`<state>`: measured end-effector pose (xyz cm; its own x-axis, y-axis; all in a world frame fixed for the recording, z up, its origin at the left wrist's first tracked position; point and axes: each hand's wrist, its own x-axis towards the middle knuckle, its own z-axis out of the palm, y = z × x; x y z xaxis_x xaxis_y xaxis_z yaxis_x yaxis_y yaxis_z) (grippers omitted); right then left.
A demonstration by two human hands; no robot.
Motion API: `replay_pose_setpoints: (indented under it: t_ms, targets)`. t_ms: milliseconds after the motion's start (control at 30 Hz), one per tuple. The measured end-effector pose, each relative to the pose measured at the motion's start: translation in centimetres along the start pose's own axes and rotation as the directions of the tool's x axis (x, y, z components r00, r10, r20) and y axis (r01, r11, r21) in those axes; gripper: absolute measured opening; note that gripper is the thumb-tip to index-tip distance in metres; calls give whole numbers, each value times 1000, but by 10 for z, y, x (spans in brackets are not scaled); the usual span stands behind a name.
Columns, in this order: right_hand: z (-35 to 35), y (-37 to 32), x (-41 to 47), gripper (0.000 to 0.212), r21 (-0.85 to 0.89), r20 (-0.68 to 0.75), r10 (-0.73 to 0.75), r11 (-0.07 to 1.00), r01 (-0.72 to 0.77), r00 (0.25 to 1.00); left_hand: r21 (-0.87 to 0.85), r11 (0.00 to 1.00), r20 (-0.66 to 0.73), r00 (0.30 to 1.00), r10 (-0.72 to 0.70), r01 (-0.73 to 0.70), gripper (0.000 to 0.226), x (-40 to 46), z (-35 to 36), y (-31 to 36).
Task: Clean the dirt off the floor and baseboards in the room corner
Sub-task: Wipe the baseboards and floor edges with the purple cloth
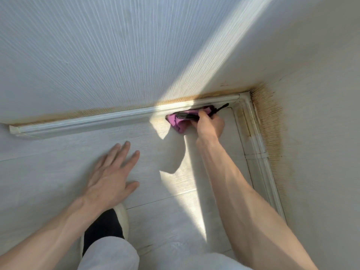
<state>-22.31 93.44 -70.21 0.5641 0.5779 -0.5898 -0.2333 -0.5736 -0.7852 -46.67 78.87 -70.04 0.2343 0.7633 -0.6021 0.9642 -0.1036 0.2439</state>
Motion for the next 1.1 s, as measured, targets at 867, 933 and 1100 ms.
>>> replay_pose_setpoints:
  t_ms: [867, 933, 1100]
  targets:
    - [29, 21, 7, 39, -92, -232, 5, 995, -27, 973, 215, 976, 269, 963, -29, -31, 99, 17, -16, 2]
    - [49, 45, -20, 38, -83, -185, -46, 996, 31, 982, 214, 976, 281, 959, -30, -32, 99, 18, -15, 6]
    - [67, 62, -98, 23, 122, 253, 251, 950, -288, 934, 205, 975, 250, 968, 26, -80, 102, 18, -15, 2]
